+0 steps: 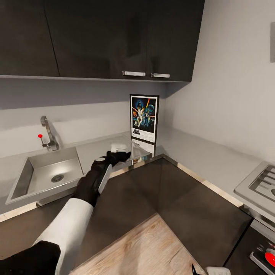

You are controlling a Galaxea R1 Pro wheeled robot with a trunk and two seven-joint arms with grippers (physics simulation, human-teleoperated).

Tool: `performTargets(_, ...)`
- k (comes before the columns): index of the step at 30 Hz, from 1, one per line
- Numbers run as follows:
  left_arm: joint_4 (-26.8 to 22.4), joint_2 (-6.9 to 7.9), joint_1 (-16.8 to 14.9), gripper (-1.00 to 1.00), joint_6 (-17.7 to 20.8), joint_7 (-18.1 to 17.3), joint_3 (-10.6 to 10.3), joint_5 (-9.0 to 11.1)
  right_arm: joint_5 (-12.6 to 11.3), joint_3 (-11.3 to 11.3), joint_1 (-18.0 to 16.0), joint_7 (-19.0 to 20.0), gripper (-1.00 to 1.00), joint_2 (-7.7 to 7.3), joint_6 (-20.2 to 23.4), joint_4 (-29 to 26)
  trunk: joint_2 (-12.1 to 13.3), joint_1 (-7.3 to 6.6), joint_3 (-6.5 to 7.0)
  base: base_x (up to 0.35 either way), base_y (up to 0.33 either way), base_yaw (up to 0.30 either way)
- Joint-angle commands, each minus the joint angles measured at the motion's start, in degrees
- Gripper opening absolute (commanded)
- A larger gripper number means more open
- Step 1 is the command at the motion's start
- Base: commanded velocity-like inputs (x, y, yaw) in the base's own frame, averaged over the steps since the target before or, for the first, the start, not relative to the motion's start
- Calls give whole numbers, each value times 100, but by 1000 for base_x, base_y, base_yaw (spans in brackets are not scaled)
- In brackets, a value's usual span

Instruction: Pick up the poster from the kitchen countertop and hang it on one of the wall nails in the kitchen.

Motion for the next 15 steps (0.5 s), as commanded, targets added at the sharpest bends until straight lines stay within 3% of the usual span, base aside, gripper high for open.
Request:
performTargets(1, 157, -1, -176, 100, 28, -3, 3, 49, 0, 5, -2, -105, 100, 4, -39, -1, -3, 0, -8, 0, 0, 0)
performTargets(2, 411, -1, -430, 100, 19, 28, 3, 125, -3, 8, -1, -228, 100, 11, -70, -6, -3, 0, -8, 0, 0, 0)
performTargets(5, 650, -1, -706, 100, -19, 117, 5, 226, 12, 15, 0, -349, 100, 24, -97, -4, -3, 0, -8, 0, 0, 0)
performTargets(9, 760, -1, -834, 100, -203, 170, 17, 276, 36, 31, 32, -389, 100, 38, -101, 62, -3, 0, -8, 0, 0, 0)
performTargets(11, 828, -1, -884, 100, -307, 190, 39, 293, 53, 110, 69, -366, 100, 86, -114, 459, -3, 0, -8, 16, 0, 0)
performTargets(15, 821, -1, -895, 100, -332, 194, 45, 301, 56, 188, 78, -359, 100, 109, -116, 583, -3, 0, -8, 213, 0, 0)
